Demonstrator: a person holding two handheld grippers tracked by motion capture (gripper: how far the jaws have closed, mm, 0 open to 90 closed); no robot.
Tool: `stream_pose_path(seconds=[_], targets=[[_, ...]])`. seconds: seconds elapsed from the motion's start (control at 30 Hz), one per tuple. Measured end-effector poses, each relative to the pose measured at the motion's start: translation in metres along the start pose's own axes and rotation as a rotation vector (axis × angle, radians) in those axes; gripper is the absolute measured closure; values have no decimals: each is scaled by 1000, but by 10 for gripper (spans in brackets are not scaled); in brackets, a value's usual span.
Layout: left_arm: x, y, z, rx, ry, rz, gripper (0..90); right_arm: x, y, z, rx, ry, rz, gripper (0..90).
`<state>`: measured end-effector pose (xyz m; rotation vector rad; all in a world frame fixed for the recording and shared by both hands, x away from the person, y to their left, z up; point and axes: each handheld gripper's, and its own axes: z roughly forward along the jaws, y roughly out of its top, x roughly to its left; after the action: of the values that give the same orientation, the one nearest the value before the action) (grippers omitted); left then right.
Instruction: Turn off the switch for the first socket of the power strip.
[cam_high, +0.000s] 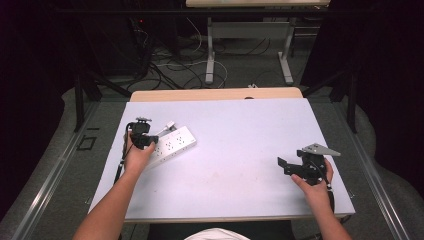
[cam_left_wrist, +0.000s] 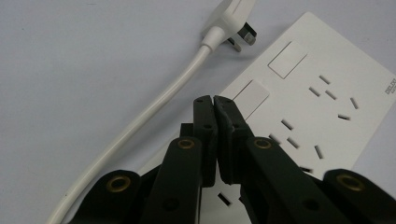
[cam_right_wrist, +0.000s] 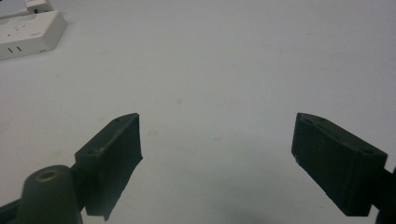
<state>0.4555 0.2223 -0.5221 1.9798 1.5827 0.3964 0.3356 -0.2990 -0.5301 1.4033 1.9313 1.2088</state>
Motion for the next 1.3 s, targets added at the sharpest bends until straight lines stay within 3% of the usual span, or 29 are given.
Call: stream_pose_path(seconds=[0.5, 0.67, 1.3], targets=[[0, 0, 1, -6, 3, 1, 884, 0, 0, 0, 0, 1, 1, 153], [-1, -2, 3, -5, 9, 24, 899, 0, 0, 0, -1, 1, 0, 153], [0, -1, 4, -9, -2, 2, 895, -1, 0, 0, -2, -4, 2, 154]])
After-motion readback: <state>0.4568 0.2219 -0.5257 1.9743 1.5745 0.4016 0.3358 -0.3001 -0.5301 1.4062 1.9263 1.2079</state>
